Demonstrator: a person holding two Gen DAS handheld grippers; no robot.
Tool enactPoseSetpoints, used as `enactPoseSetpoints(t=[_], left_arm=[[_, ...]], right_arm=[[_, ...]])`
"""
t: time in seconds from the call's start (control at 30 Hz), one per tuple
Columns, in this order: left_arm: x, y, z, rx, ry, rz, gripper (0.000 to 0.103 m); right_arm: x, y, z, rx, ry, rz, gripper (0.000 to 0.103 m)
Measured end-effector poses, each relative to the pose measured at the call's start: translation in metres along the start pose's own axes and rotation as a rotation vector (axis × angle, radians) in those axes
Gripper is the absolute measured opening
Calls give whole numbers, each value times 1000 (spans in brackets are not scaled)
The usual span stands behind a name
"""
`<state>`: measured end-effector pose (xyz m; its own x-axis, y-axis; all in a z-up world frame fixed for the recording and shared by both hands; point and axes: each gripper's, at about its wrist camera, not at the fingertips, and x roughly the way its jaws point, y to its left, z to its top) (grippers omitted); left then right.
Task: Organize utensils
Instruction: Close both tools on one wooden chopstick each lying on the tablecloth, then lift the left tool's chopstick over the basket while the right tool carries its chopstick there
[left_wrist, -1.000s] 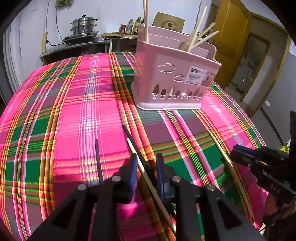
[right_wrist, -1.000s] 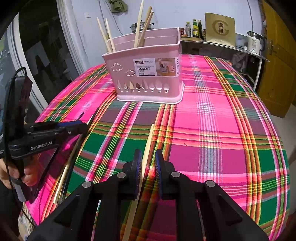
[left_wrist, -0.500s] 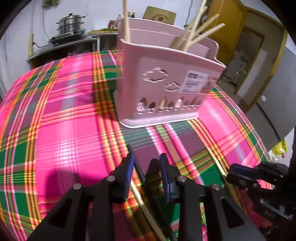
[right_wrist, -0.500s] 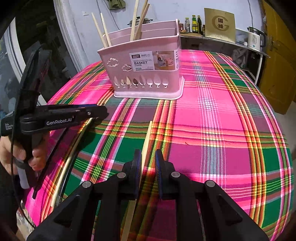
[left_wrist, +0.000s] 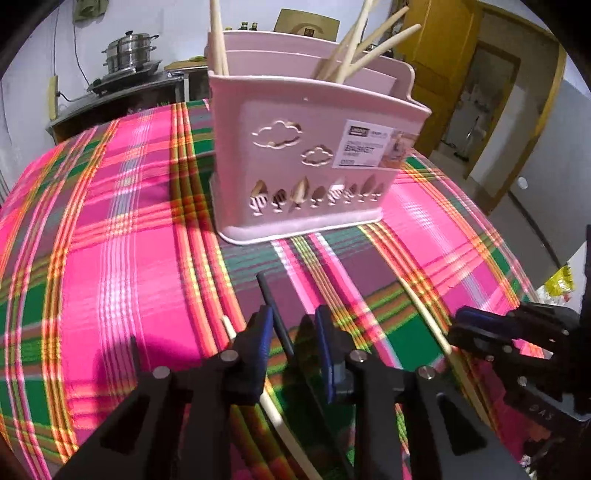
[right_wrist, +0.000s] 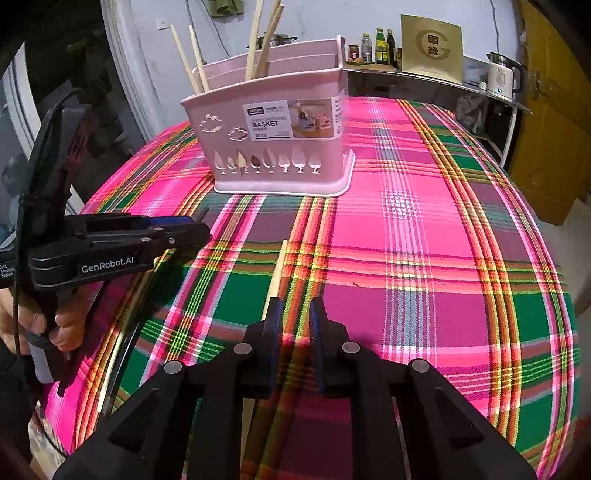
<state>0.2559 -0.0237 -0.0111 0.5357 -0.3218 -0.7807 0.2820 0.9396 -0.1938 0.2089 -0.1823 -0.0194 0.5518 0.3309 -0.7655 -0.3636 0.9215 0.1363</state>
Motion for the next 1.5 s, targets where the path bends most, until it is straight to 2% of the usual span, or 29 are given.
enactPoseSetpoints(t=[0.07, 0.2, 0.3, 0.47, 0.63, 1.0, 1.17, 1.37, 1.5], left_arm=[[-7, 0, -4, -10, -6, -35, 25], [-27, 13, -8, -64, -65, 16, 25], [-28, 23, -12, -85, -37, 111, 25], [-22, 28, -19, -105, -2, 143, 25], [-17, 23, -17, -103, 13, 146, 25], [-8, 6, -13, -29, -3, 230, 25], [-10, 6, -12, -28, 2, 232, 11], [-10, 5, -9, -28, 20, 203, 6], [-19, 4, -5, -25, 7, 186, 6]], right_arm=[[0, 1, 1, -9, -2, 7, 15], [1, 4, 1, -13, -2, 12, 15], [1, 7, 3, -16, -6, 14, 15], [10, 12, 9, -34, 5, 3, 15], [19, 13, 15, -47, 20, -19, 15], [33, 17, 28, -95, 36, -75, 15], [36, 19, 31, -99, 43, -80, 9], [34, 19, 35, -96, 51, -70, 5], [21, 17, 42, -85, 12, -51, 5]])
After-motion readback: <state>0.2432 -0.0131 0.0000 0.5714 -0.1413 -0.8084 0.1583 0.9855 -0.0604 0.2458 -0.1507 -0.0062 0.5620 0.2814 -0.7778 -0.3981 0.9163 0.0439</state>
